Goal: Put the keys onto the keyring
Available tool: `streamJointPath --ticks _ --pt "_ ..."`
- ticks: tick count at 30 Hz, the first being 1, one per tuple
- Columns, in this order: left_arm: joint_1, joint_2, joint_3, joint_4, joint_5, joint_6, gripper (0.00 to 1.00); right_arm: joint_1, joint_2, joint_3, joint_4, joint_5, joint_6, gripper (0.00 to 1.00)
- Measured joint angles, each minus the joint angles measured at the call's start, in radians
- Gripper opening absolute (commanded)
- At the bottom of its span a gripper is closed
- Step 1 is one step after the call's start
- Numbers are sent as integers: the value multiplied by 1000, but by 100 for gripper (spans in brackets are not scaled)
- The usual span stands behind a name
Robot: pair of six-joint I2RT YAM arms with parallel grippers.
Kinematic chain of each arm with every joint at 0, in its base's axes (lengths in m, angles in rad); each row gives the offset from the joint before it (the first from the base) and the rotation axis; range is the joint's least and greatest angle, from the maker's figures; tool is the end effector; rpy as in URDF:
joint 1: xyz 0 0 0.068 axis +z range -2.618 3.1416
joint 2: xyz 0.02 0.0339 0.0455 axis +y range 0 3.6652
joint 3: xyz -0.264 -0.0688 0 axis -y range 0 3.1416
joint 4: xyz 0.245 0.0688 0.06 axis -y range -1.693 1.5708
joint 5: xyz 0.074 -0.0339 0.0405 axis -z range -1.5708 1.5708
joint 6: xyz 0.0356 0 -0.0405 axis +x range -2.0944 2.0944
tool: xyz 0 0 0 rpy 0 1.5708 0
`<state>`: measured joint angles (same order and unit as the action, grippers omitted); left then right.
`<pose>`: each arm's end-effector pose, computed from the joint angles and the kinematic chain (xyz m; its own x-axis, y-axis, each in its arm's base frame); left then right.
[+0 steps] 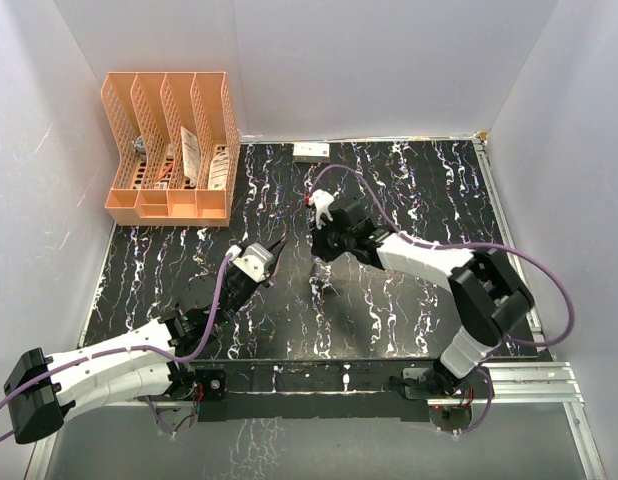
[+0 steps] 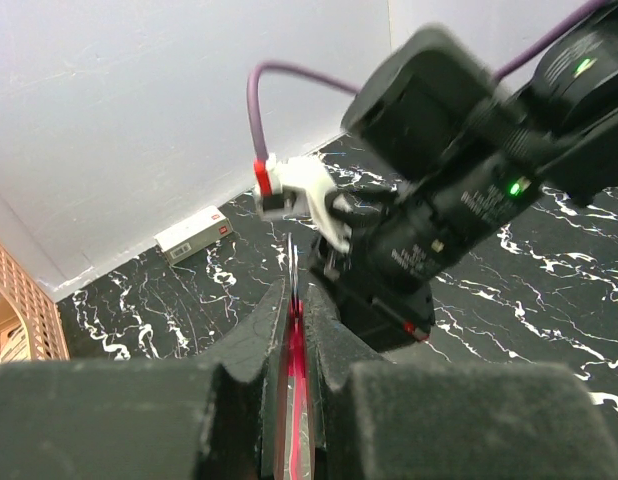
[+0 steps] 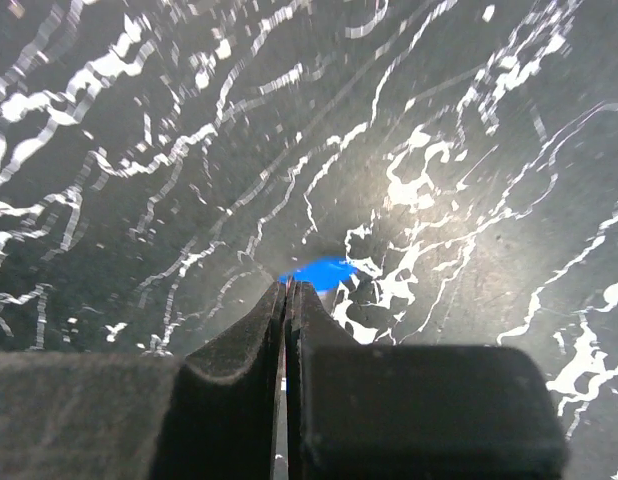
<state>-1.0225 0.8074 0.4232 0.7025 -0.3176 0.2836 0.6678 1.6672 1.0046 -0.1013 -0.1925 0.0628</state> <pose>0.1083 -0.1559 0.3018 0.3402 -0.0470 -0.9392 0.5843 0.7931 0.1719 0.2739 0.2247 0.1975 -0.5870 -0.3845 -0.7124 -0.6808 0.7107 0.1774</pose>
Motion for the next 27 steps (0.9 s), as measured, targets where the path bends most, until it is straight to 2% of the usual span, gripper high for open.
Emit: streamJointPath --ticks 10,19,27 --pt "1 6 0 3 12 0 0 0 -292 -23 22 4 34 0" --pt "1 47 37 1 37 4 0 0 -574 -169 138 -50 39 0" --pt "1 65 61 -1 72 4 0 0 -698 -289 261 -119 10 0"
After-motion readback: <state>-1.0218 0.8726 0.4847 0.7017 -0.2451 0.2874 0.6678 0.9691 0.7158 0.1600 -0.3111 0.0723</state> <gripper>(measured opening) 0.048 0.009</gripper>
